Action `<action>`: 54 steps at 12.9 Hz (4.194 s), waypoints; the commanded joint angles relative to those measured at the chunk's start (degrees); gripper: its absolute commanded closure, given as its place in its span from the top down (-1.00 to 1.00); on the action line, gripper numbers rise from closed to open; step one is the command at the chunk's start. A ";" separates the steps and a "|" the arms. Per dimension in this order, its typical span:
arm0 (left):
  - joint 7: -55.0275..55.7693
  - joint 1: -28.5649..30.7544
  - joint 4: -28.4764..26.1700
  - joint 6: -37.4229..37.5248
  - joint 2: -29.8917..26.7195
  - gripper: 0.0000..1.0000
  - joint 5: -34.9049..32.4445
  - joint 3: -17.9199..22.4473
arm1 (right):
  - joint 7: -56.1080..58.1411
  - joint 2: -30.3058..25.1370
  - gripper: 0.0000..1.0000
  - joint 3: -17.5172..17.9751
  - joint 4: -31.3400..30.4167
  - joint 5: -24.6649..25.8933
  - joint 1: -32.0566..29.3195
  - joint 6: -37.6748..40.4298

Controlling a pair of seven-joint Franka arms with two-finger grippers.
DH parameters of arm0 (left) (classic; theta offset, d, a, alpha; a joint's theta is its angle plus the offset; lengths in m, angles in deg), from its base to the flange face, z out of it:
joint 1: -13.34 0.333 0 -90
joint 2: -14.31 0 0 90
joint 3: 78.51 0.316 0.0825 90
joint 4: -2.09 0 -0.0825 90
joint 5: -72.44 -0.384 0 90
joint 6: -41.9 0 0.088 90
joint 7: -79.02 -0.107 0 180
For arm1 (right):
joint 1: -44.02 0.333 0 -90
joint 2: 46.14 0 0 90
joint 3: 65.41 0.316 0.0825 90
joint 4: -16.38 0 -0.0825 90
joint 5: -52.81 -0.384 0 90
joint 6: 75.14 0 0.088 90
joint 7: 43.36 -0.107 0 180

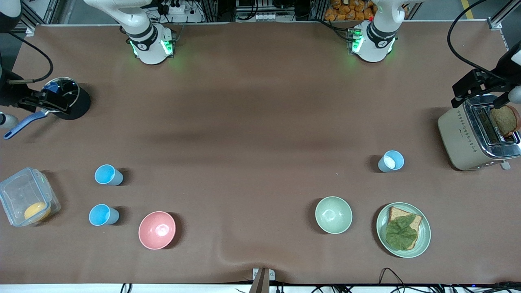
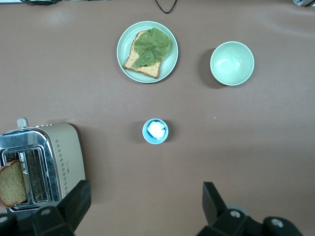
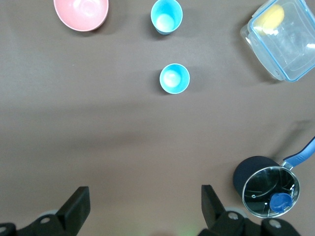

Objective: Stack blue cups with both arms
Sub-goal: 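Grasp a blue cup with each gripper, left and right at once, then carry the cup mid-table with the left gripper while the right gripper lifts its cup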

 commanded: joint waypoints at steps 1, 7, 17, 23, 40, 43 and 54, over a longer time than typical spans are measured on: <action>-0.96 0.35 -0.14 0.44 -0.26 1.00 -1.25 -0.35 | 2.05 -0.66 1.00 -0.67 0.67 -0.29 1.51 0.97; -1.05 0.70 -12.04 -13.73 7.31 1.00 -0.46 -0.35 | 2.14 1.43 1.00 -1.10 -1.08 -0.20 0.90 0.53; -2.10 6.77 -32.57 -46.04 19.34 1.00 -6.70 -0.44 | 13.92 26.92 1.00 -1.36 -1.00 4.17 -6.12 -17.11; -1.93 7.03 -36.70 -53.17 22.07 0.90 -6.70 -0.61 | 13.75 35.63 1.00 -1.28 -2.39 3.93 -7.72 -33.91; 22.45 5.54 -33.63 -52.73 21.10 -1.00 -5.73 -21.40 | 13.04 27.04 -1.00 0.30 -7.42 -0.46 -6.40 -29.64; 37.22 -6.02 -31.61 -52.99 23.65 -1.00 -6.61 -22.68 | 13.13 19.31 -1.00 1.45 -5.40 -5.29 -6.49 -17.53; 78.14 -31.56 -20.62 -55.98 38.16 0.99 -23.49 -15.29 | -3.09 16.04 -1.00 1.89 6.21 -13.92 5.43 1.42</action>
